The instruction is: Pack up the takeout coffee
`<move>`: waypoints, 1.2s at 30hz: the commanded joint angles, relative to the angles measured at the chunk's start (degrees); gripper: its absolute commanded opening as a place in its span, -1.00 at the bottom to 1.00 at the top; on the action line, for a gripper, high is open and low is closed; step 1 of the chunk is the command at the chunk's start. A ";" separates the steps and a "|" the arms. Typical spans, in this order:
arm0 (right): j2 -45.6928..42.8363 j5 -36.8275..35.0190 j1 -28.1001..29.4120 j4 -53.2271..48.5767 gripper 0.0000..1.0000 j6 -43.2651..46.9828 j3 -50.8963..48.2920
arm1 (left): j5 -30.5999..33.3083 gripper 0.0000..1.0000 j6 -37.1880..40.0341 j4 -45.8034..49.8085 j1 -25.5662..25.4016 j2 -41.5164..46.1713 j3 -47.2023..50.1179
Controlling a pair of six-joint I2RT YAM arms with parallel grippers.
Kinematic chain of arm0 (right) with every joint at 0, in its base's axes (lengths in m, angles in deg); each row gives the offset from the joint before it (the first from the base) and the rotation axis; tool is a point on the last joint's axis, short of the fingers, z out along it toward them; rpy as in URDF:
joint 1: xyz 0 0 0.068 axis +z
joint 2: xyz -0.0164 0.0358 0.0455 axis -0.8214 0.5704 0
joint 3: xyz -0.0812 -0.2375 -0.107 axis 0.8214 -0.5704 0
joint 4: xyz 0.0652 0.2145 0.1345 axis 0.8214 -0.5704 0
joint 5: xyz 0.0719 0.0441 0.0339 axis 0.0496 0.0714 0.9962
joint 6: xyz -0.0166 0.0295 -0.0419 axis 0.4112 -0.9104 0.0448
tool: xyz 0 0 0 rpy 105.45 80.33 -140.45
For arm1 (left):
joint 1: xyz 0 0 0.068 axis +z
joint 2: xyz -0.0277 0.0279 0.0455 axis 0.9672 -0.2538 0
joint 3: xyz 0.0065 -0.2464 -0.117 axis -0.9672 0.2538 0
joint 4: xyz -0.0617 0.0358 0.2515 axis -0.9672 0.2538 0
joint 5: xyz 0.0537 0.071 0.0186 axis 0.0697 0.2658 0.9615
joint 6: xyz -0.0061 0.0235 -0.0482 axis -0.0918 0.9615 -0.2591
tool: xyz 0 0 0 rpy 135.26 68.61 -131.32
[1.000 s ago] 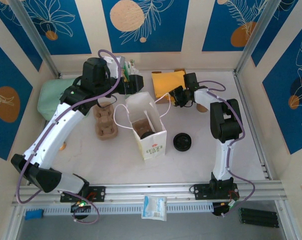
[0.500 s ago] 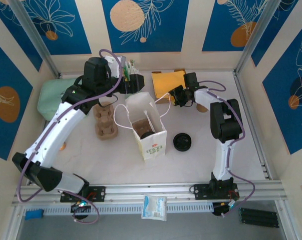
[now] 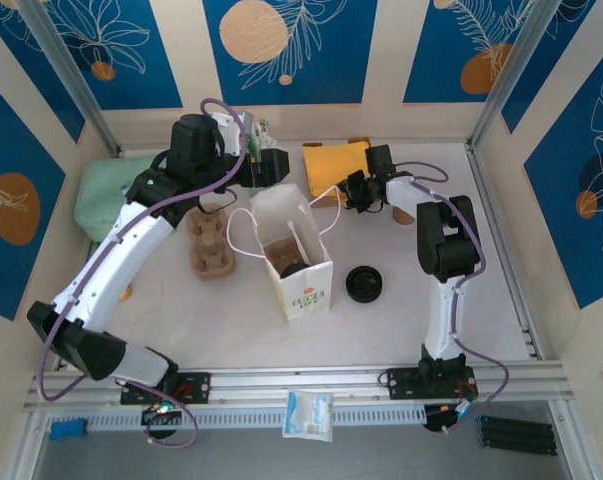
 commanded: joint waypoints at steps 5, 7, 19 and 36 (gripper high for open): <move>2.12 1.12 -0.69 -0.39 -0.41 -0.19 2.90 | -1.30 0.99 -0.61 -0.75 0.80 -0.34 -1.32; 2.50 1.12 -0.68 -0.49 -0.45 -0.15 3.43 | -1.29 0.99 -0.47 -0.74 0.80 -0.21 -1.37; 1.21 2.72 -1.12 0.49 -1.00 0.24 3.29 | -1.42 0.99 -0.74 -1.06 0.80 -0.05 -1.10; -4.78 4.48 -2.33 -5.72 -1.00 8.86 13.14 | -0.68 0.99 -1.26 -1.14 0.80 0.41 -0.05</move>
